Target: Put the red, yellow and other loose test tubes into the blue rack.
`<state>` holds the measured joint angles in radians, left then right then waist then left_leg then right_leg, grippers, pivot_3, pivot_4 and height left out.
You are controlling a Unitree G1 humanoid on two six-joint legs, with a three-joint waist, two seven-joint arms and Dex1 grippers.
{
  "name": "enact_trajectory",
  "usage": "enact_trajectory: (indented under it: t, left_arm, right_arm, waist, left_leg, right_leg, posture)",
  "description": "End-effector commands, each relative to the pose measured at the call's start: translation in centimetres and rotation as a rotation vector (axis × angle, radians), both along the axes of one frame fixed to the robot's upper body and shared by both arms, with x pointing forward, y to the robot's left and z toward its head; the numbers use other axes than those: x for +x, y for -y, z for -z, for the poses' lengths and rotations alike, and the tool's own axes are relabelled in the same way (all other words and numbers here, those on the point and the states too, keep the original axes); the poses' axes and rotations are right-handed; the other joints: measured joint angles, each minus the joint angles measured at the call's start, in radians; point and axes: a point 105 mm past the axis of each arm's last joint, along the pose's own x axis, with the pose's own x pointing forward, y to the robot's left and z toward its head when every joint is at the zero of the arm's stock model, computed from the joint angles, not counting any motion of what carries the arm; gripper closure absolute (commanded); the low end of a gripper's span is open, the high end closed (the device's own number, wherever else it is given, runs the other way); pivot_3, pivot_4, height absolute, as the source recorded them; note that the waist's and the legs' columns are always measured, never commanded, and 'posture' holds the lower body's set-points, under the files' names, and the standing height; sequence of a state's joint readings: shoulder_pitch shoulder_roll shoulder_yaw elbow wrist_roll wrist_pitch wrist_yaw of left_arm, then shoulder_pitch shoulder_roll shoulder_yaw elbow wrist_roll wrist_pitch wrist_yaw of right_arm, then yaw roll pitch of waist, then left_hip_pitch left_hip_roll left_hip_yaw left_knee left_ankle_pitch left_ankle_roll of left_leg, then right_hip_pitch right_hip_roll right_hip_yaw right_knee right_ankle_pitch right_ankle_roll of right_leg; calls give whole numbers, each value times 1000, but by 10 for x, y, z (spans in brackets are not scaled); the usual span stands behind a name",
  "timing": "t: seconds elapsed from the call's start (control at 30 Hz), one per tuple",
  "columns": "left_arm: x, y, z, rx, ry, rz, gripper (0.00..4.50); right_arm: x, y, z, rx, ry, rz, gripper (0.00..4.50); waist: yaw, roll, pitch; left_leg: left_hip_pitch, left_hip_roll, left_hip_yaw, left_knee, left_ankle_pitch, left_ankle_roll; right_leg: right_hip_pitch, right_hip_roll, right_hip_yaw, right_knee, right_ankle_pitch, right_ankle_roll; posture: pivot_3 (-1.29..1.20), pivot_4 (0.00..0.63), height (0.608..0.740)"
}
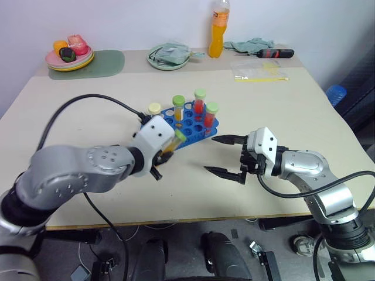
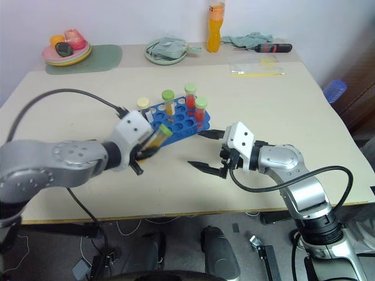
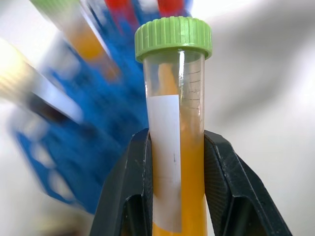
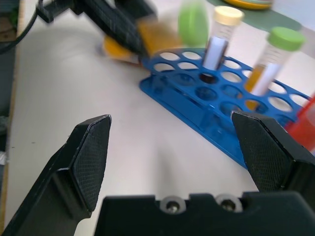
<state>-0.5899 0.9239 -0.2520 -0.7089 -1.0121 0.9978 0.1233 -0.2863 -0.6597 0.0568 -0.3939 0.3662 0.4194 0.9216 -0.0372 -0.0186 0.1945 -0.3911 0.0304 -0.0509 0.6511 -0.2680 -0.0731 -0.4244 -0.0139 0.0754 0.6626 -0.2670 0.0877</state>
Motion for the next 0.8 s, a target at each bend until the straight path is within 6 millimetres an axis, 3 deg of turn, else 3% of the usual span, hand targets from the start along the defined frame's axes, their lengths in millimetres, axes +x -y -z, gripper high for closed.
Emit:
enact_trajectory:
  t: [0.03,0.23,0.37,0.53,0.8]
  left_arm:
    - [12,4,-42,-172,319,-40,3686]
    - [37,20,-23,-241,540,-151,3686]
    - [49,32,-13,-345,590,-173,3686]
    - [56,60,1,-402,583,-77,3686]
    - [65,68,18,-379,536,-61,3686]
  right_arm:
    - [2,14,-3,29,-1,79,165]
    - [9,28,5,108,-45,200,165]
    - [10,30,8,123,-50,235,165]
    - [9,30,7,130,-46,247,165]
    - [8,34,5,130,-38,269,165]
  waist:
    - [11,-2,0]
    - [26,-1,0]
    - [25,-2,0]
    - [24,-1,-1]
    - [23,-1,-1]
  left_leg:
    - [-1,0,0,1,0,0]
    - [-1,0,0,2,-1,1]
    - [-1,0,-1,2,-1,2]
    - [0,0,0,2,-1,2]
    - [0,0,-1,2,-2,3]
  right_leg:
    - [0,0,0,0,0,0]
    - [2,0,0,-2,0,1]
    - [2,0,0,-2,0,1]
    - [3,0,0,-2,0,1]
    - [3,0,0,-1,0,1]
  posture:
    - [0,150,740]
    - [0,150,740]
    - [0,150,740]
    - [0,150,740]
    - [0,150,740]
